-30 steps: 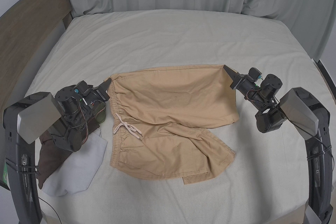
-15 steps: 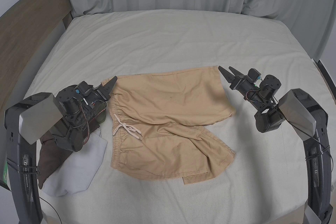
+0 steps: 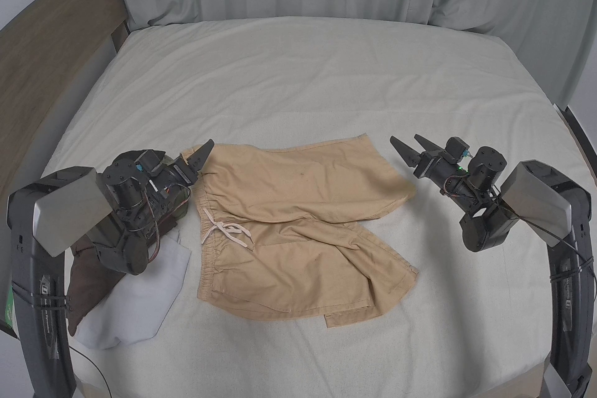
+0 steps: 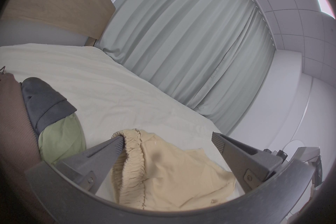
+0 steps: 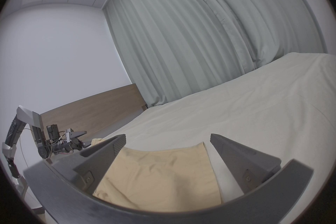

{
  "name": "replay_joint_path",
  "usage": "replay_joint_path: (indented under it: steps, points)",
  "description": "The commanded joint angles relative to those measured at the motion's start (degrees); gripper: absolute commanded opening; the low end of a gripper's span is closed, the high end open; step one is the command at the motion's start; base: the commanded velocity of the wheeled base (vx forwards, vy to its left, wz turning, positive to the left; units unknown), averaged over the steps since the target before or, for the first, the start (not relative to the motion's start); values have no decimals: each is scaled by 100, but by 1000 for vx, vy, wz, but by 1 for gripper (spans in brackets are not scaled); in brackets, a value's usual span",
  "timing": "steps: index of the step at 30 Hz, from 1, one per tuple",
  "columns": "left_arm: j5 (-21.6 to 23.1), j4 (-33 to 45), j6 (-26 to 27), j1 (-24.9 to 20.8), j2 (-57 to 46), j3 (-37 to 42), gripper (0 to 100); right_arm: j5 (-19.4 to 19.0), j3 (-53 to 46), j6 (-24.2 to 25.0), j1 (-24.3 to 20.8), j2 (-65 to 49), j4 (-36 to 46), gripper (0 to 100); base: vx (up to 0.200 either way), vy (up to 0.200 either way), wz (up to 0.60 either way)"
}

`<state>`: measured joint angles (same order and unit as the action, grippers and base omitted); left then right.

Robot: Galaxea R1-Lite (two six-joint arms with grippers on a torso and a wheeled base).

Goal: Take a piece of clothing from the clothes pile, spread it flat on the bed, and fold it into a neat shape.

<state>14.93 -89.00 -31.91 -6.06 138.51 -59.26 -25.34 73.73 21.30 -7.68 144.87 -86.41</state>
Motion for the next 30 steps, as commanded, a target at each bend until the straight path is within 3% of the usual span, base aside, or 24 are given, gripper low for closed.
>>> replay_joint_path:
  steps: [1,6,10,13,14,15,16,17,24,27,30]
  points:
    - [71,-12,36,35,-412,837,100,3,-1150,-302,-128,-706,-219,100,0,0,0]
    - [555,-12,80,158,-1247,2129,100,-23,-2082,-442,-181,-1251,-219,100,0,0,0]
    - [1099,-3,511,342,-2056,3201,100,-50,-2873,-451,-269,-1743,-219,100,0,0,0]
    - [2207,-12,941,632,-2917,3799,100,-23,-3427,-442,-436,-2235,-219,100,0,0,0]
    - [2813,-3,924,790,-3286,3948,100,-14,-3620,-433,-568,-2481,-210,100,0,0,0]
    - [2813,-3,924,790,-3286,3948,100,-14,-3620,-433,-568,-2481,-210,100,0,0,0]
    - [3543,-3,906,984,-3708,4221,100,-14,-4015,-451,-753,-2833,-210,100,0,0,0]
    - [3754,-3,924,1037,-3831,4317,100,-14,-4209,-469,-814,-2974,-210,100,0,0,0]
    - [4070,-3,1038,1098,-4315,4546,100,-85,-4991,-451,-823,-3308,-210,100,0,0,0]
    - [4404,6,1425,1107,-4324,4739,100,-94,-5053,-451,-753,-3281,-201,100,0,0,0]
    - [4439,6,1891,1116,-4262,4880,100,-94,-5132,-451,-735,-3229,-210,100,0,0,0]
